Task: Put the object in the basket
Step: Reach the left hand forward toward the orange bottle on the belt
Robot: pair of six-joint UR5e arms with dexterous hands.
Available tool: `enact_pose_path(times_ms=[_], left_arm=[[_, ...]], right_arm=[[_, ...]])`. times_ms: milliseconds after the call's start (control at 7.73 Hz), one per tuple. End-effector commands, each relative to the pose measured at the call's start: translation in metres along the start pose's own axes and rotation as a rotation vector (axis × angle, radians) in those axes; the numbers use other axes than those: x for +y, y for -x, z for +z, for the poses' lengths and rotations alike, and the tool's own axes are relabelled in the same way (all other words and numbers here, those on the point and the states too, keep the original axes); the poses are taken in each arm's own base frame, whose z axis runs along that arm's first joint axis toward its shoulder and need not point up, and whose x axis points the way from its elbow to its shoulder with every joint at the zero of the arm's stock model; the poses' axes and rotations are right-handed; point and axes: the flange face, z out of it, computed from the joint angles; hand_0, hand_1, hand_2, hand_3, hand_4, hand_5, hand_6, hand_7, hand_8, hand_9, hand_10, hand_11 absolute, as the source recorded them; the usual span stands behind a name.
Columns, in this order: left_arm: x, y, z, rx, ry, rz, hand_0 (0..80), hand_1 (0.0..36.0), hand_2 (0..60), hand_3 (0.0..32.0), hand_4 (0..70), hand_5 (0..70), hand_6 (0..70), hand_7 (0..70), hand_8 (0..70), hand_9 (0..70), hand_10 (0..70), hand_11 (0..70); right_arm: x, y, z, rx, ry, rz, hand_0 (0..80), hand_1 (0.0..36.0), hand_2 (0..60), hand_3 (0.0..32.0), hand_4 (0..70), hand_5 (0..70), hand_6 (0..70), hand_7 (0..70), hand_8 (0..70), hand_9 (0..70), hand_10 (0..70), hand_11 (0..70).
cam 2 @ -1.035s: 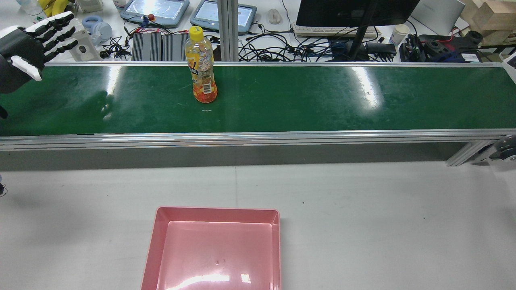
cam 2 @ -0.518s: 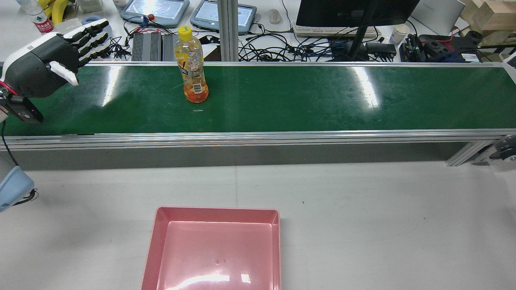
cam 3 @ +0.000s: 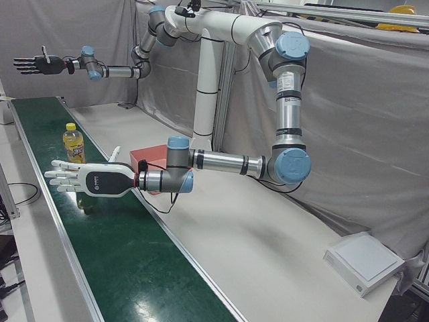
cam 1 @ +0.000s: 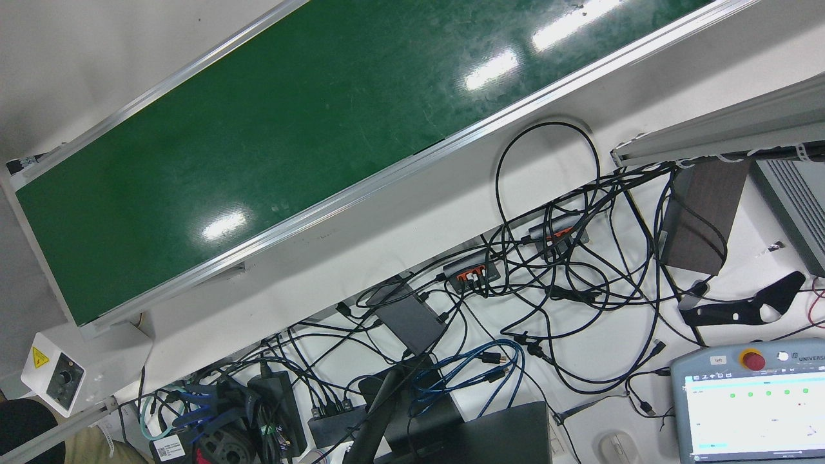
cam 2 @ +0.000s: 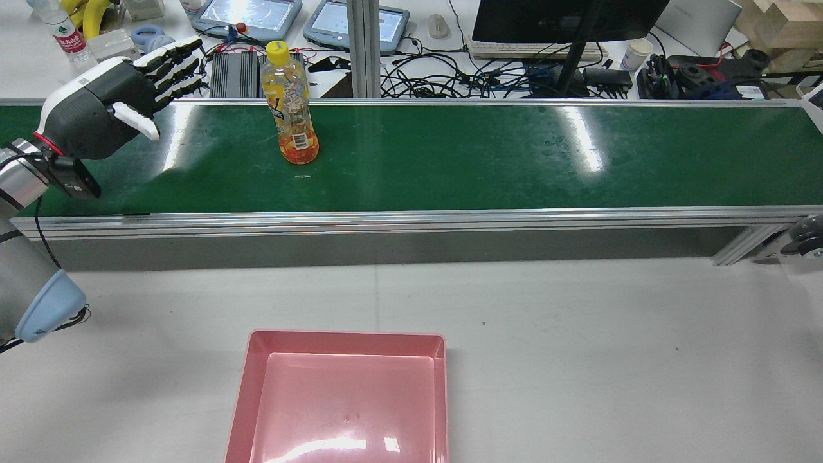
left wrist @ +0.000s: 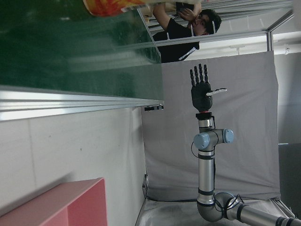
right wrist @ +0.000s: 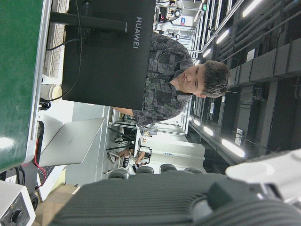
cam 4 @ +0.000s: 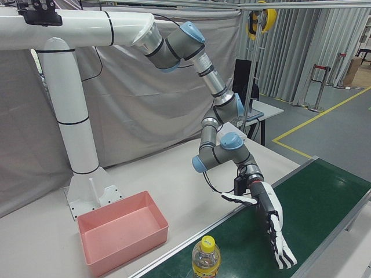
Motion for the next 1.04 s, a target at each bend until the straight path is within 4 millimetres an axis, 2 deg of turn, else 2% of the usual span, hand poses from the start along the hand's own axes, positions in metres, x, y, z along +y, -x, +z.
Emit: enact_pose_path(times_ms=[0, 129, 388, 518, 647, 776, 906], left_arm=[[0.012, 0.018, 0.011, 0.009, -0.009, 0.006, 53.9, 0.0, 0.0, 2.6, 10.6, 11.2, 0.0, 0.0, 2.6, 3.2, 4.2, 7.2], [0.017, 0.025, 0.015, 0.002, -0.010, 0.002, 53.9, 0.0, 0.0, 2.4, 10.8, 11.3, 0.0, 0.0, 2.7, 3.2, 4.3, 7.3], [0.030, 0.025, 0.027, 0.004, -0.001, 0.006, 54.2, 0.2, 0.0, 2.0, 11.3, 11.1, 0.2, 0.0, 2.7, 3.4, 4.1, 7.0], [0.028, 0.031, 0.035, -0.003, -0.008, 0.006, 54.4, 0.4, 0.0, 1.8, 11.4, 11.9, 0.4, 0.0, 2.5, 3.3, 4.2, 7.1], [0.024, 0.042, 0.062, -0.011, -0.014, 0.005, 53.7, 0.0, 0.0, 2.2, 10.9, 11.1, 0.1, 0.0, 2.3, 2.9, 4.3, 7.3], [0.023, 0.045, 0.073, -0.009, -0.008, 0.004, 53.6, 0.0, 0.0, 2.6, 10.6, 11.1, 0.0, 0.0, 2.5, 3.1, 4.3, 7.4], [0.025, 0.046, 0.074, -0.011, -0.005, 0.003, 53.8, 0.0, 0.0, 2.2, 11.0, 11.3, 0.0, 0.0, 2.5, 3.1, 4.6, 7.7]], right_arm=[[0.000, 0.000, 0.000, 0.000, 0.000, 0.000, 0.0, 0.0, 0.0, 0.0, 0.0, 0.0, 0.0, 0.0, 0.0, 0.0, 0.0, 0.0], [0.000, 0.000, 0.000, 0.000, 0.000, 0.000, 0.0, 0.0, 0.0, 0.0, 0.0, 0.0, 0.0, 0.0, 0.0, 0.0, 0.0, 0.0], [0.000, 0.000, 0.000, 0.000, 0.000, 0.000, 0.0, 0.0, 0.0, 0.0, 0.0, 0.0, 0.0, 0.0, 0.0, 0.0, 0.0, 0.0], [0.001, 0.000, 0.000, 0.000, 0.002, 0.000, 0.0, 0.0, 0.0, 0.0, 0.0, 0.0, 0.0, 0.0, 0.0, 0.0, 0.0, 0.0], [0.001, 0.000, 0.000, 0.000, 0.002, 0.000, 0.0, 0.0, 0.0, 0.0, 0.0, 0.0, 0.0, 0.0, 0.0, 0.0, 0.0, 0.0], [0.001, 0.000, 0.000, 0.000, 0.002, 0.000, 0.0, 0.0, 0.0, 0.0, 0.0, 0.0, 0.0, 0.0, 0.0, 0.0, 0.0, 0.0], [0.001, 0.000, 0.000, 0.000, 0.002, 0.000, 0.0, 0.0, 0.0, 0.0, 0.0, 0.0, 0.0, 0.0, 0.0, 0.0, 0.0, 0.0]])
